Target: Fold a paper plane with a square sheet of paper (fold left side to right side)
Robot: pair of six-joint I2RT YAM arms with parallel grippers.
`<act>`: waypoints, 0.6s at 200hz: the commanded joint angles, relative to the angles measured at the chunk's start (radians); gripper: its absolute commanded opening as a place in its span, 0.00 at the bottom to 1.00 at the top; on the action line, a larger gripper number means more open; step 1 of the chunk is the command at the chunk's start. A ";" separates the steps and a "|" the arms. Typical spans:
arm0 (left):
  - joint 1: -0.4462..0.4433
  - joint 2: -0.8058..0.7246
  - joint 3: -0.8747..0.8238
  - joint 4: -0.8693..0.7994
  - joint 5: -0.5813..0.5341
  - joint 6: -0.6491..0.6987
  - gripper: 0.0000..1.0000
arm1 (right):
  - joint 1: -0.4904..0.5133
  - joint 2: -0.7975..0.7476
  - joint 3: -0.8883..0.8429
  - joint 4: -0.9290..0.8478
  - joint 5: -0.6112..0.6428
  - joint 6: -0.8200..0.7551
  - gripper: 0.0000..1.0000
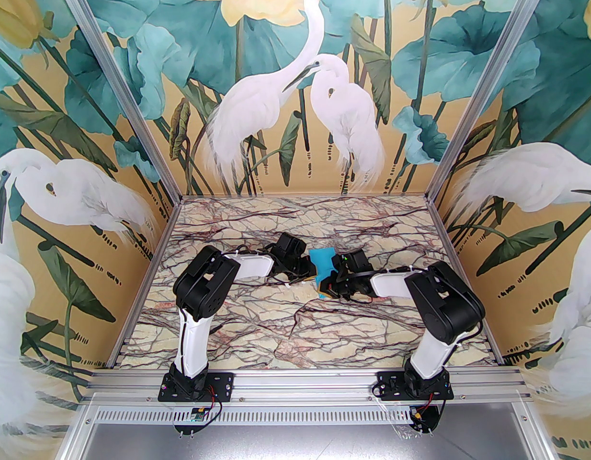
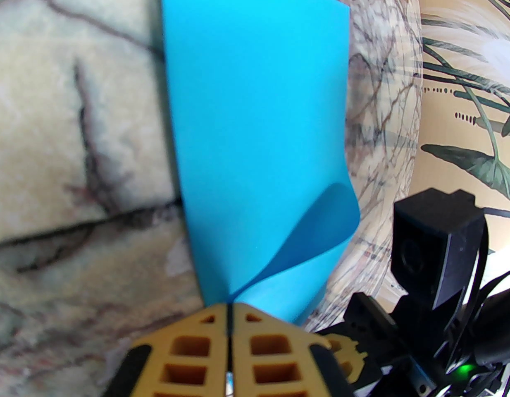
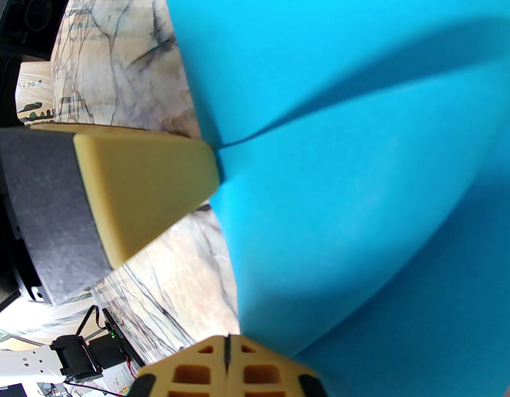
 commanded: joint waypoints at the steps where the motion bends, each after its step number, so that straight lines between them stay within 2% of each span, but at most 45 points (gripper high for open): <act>1: 0.009 0.037 0.023 -0.026 -0.028 0.021 0.08 | 0.008 0.017 -0.020 0.026 -0.008 0.013 0.02; 120: 0.009 0.062 0.031 -0.041 -0.023 0.017 0.08 | 0.011 0.041 -0.023 -0.049 0.011 -0.011 0.00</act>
